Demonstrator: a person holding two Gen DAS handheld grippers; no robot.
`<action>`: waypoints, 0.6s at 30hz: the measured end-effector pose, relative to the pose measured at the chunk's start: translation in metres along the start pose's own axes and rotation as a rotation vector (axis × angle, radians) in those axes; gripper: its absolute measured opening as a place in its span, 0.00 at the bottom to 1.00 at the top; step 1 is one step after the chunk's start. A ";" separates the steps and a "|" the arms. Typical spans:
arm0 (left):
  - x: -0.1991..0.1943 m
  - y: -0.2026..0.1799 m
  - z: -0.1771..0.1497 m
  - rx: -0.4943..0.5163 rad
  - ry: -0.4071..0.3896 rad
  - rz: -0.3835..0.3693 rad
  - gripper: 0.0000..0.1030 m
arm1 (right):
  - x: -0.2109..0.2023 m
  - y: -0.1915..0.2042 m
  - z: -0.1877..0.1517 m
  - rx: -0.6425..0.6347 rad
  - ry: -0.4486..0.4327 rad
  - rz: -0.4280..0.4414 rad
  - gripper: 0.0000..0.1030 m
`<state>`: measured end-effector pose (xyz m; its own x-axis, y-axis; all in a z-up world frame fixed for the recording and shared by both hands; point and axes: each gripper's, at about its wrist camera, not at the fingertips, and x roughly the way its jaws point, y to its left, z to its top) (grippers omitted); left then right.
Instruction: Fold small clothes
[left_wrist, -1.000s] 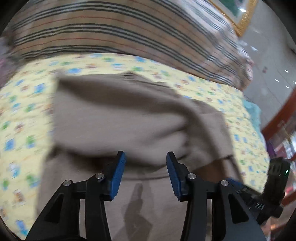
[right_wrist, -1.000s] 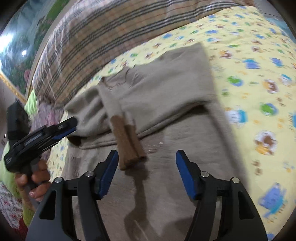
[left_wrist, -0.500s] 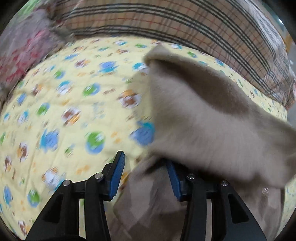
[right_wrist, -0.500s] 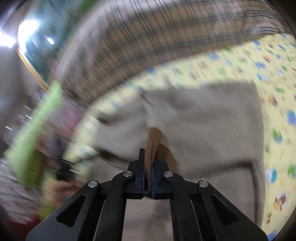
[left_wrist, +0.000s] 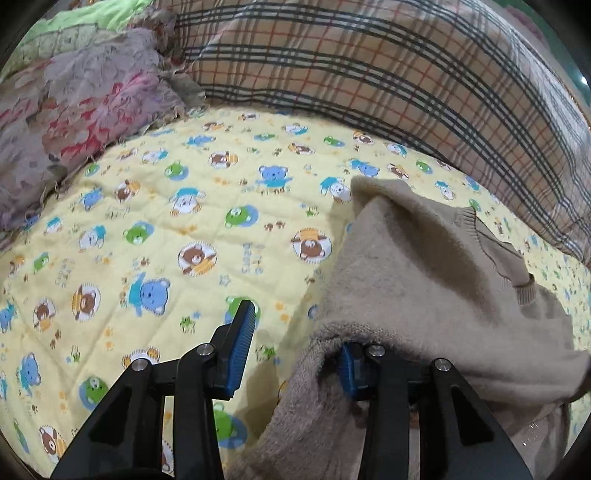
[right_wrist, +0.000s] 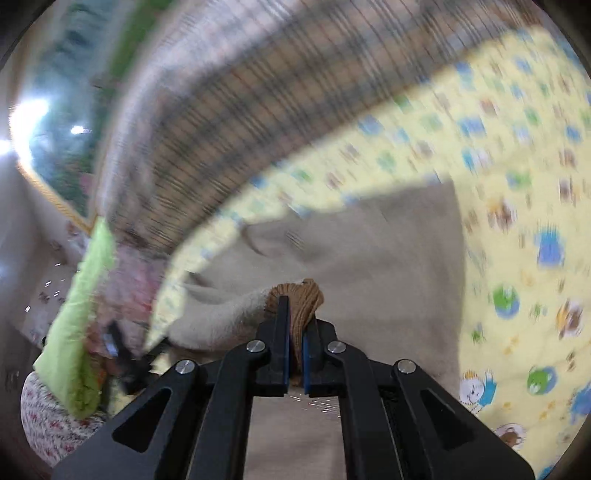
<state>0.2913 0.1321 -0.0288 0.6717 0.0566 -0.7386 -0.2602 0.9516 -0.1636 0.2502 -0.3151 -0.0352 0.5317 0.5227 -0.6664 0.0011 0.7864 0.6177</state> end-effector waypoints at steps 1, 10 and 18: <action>-0.002 0.000 -0.001 0.004 -0.004 -0.008 0.40 | 0.004 -0.004 -0.001 0.010 0.005 -0.004 0.06; 0.008 -0.010 -0.018 0.069 0.039 -0.001 0.40 | -0.022 0.005 0.025 -0.168 -0.109 -0.068 0.06; 0.011 0.002 -0.023 0.044 0.071 -0.030 0.46 | 0.007 -0.034 -0.009 -0.220 0.062 -0.236 0.09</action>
<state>0.2825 0.1279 -0.0525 0.6279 0.0075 -0.7783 -0.2087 0.9650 -0.1590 0.2461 -0.3356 -0.0643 0.4862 0.3316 -0.8085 -0.0683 0.9368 0.3432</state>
